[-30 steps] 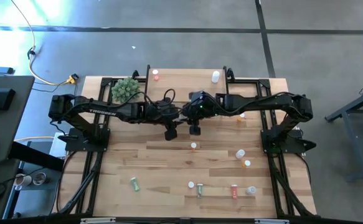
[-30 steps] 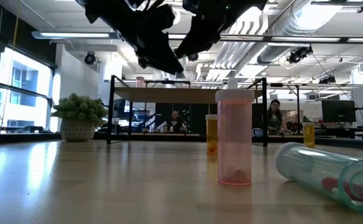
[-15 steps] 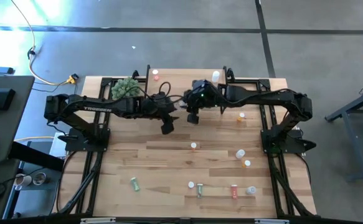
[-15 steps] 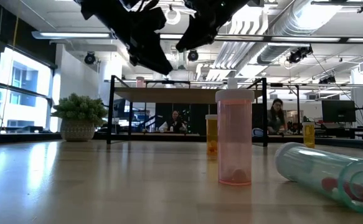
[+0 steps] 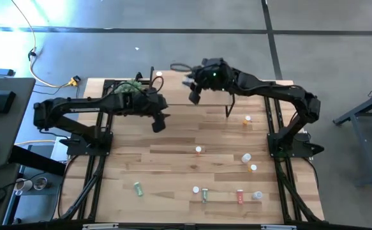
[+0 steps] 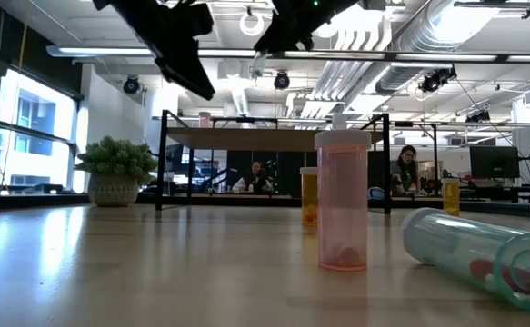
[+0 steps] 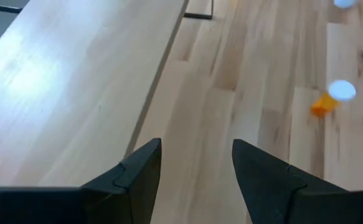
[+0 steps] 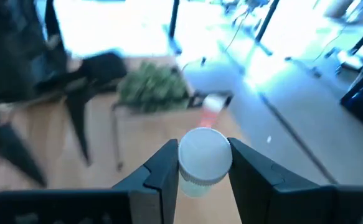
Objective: Pick and place medicine bottles onto shelf by color
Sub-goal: Put the center blue pill bottle on the shelf
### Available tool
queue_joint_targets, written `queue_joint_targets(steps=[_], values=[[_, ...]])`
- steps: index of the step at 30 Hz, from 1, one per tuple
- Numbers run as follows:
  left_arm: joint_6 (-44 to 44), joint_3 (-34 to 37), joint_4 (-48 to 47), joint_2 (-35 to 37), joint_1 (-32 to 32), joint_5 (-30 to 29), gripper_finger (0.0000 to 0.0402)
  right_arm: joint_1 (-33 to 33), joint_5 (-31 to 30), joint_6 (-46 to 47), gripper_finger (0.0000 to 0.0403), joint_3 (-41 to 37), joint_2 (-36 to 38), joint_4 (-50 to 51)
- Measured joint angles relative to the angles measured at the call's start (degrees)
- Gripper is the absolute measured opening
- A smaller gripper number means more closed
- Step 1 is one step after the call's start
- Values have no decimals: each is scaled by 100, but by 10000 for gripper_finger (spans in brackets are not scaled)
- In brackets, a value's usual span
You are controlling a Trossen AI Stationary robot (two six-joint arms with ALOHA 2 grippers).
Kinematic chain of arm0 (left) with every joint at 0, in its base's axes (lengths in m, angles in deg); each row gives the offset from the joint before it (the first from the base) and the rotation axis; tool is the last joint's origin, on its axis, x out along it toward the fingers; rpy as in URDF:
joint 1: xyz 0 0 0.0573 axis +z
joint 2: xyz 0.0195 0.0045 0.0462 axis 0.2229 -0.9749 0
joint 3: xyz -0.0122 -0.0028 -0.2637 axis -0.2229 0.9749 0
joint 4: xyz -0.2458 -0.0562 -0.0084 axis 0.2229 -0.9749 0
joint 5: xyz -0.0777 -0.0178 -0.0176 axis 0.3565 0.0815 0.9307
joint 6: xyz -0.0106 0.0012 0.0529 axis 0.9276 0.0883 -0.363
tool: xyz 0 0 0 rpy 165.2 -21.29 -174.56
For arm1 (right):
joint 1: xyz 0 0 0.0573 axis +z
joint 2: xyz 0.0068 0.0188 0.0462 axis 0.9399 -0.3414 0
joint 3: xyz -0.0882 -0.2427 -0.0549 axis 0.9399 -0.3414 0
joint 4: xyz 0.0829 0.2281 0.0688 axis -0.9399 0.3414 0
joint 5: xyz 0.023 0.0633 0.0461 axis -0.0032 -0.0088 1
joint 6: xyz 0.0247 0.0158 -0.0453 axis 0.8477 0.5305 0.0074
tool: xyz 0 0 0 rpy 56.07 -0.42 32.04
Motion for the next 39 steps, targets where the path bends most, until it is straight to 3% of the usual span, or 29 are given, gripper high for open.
queue_joint_targets(steps=[6, 12, 19, 24, 39], values=[[79, 1, -460, 443, -2, 215, 186, -434, -2, -6, 108, 55, 0, -835], [388, 411, -240, 721, -2, 231, 186, -774, 49, 36, 108, 168, -256, -1394], [879, 900, 233, 793, -15, 234, 186, -895, 103, 7, 108, 1165, -946, -400], [942, 929, 183, 793, -15, 229, 186, -889, 630, -2, 108, 1735, -1493, 568], [839, 929, 275, 812, -11, 212, 185, -888, 1071, 142, 108, 1806, -2056, 889]])
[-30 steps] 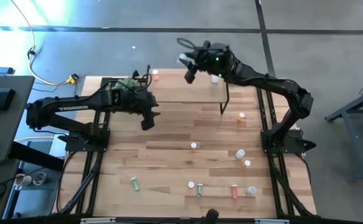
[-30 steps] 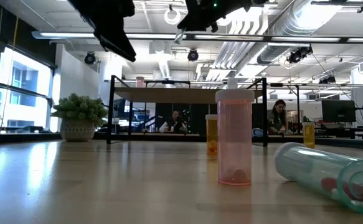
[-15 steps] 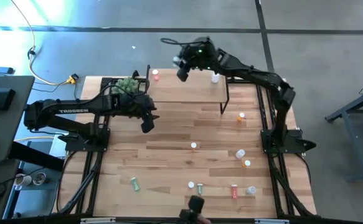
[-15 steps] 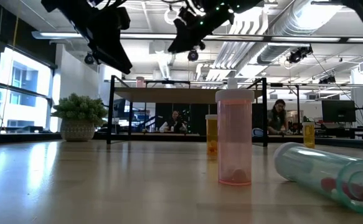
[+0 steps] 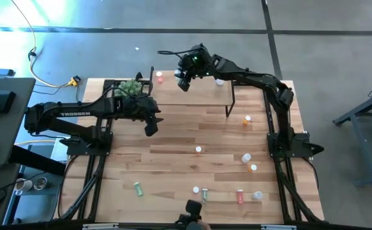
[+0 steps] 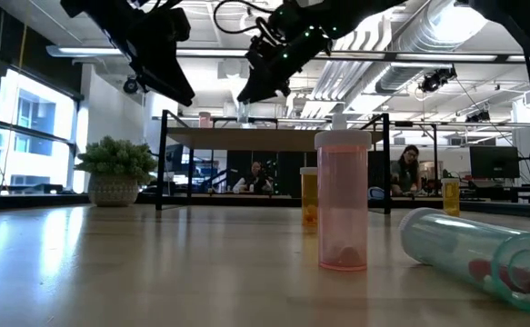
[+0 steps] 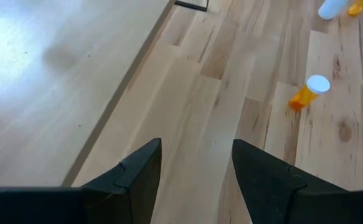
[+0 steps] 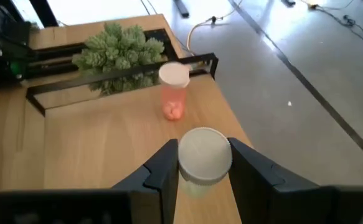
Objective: Pick and place medicine bottles onto shelf by color
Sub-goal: Put the center blue pill bottle on the shelf
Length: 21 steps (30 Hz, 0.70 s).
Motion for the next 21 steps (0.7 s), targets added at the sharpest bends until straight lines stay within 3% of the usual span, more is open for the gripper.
queue_joint_targets(steps=[21], values=[[3, 4, 40, 0, -4, 17, 185, -27, -162, 129, 108, -31, -323, 49]])
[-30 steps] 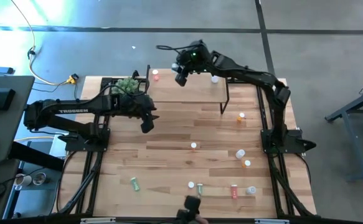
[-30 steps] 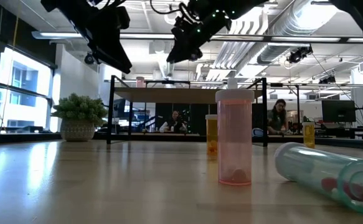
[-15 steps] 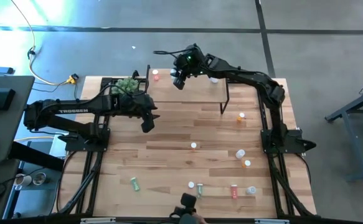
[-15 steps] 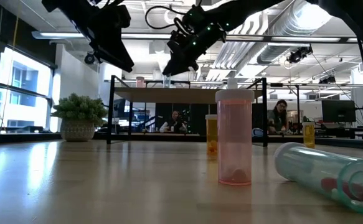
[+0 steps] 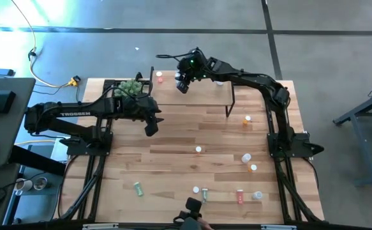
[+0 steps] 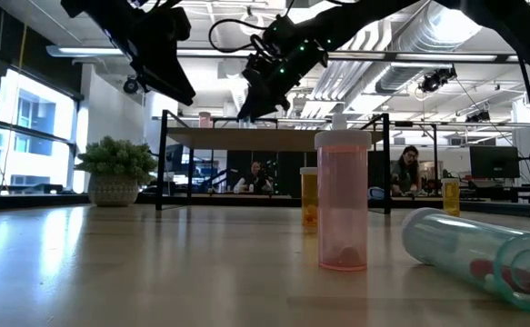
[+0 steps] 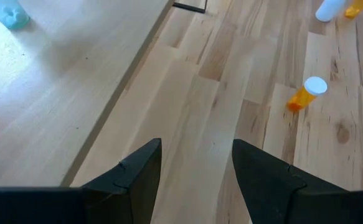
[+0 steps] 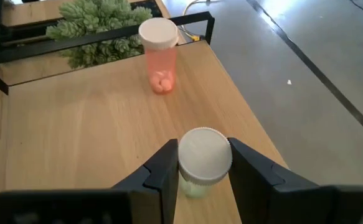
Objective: Pick and place medicine bottles onto shelf by color
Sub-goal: Put the center blue pill bottle on the shelf, then put the left orange pill bottle on the shelf
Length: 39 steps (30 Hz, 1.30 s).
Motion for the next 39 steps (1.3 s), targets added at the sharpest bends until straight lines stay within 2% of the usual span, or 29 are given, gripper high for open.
queue_joint_targets(steps=[15, 27, 34, 39], values=[[0, 0, -1, -2, 0, -13, 185, 4, -229, -175, 109, 0, 4, 9], [2, 0, 1, -2, 0, -13, 185, 4, -119, -132, 184, 18, 58, 72], [11, 0, -1, -4, 0, -13, 185, 17, -90, -228, 188, 281, 135, 315], [13, 0, -5, -4, 2, -10, 185, 33, -78, -463, 188, 459, 247, 1012]])
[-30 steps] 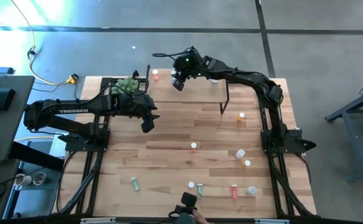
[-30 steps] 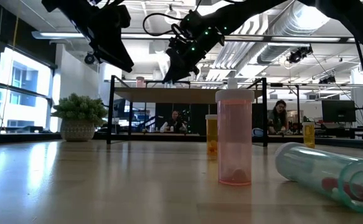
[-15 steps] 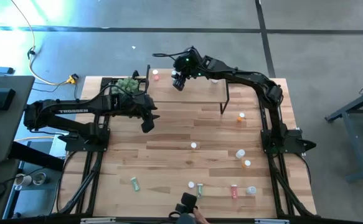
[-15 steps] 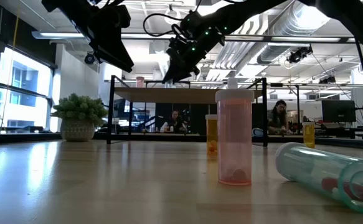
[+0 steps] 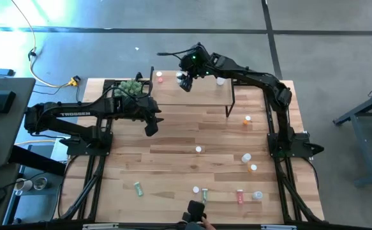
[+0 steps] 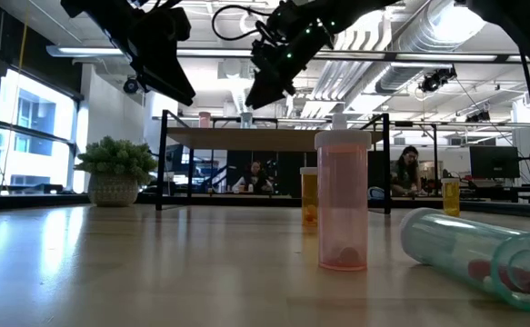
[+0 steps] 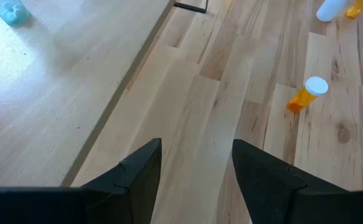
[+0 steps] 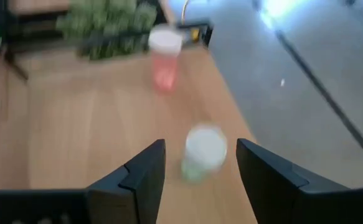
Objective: Pick and place medicine bottles onto shelf by color
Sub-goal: Put the left orange pill bottle on the shelf
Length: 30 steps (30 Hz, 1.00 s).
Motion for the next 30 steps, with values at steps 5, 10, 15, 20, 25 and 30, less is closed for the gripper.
queue_joint_targets(steps=[5, 10, 15, 20, 25, 30], values=[[0, 0, -31, 0, 0, 10, 185, 37, 252, -75, 188, 2, 300, 541], [1, 0, -42, 0, 0, 14, 185, 167, 584, -120, 189, 4, 614, 1062], [41, 0, -144, 0, 0, 14, 185, 429, 584, -276, 189, 4, 991, 1855], [46, 0, -172, 0, -2, 16, 185, 710, 480, -273, 189, -14, 1450, 2226], [49, 0, -159, 0, 0, 16, 185, 923, 429, -222, 189, -754, 2135, 2321], [87, 0, -170, 0, 0, 21, 185, 1177, 259, 212, 189, -2425, 3201, 1338]])
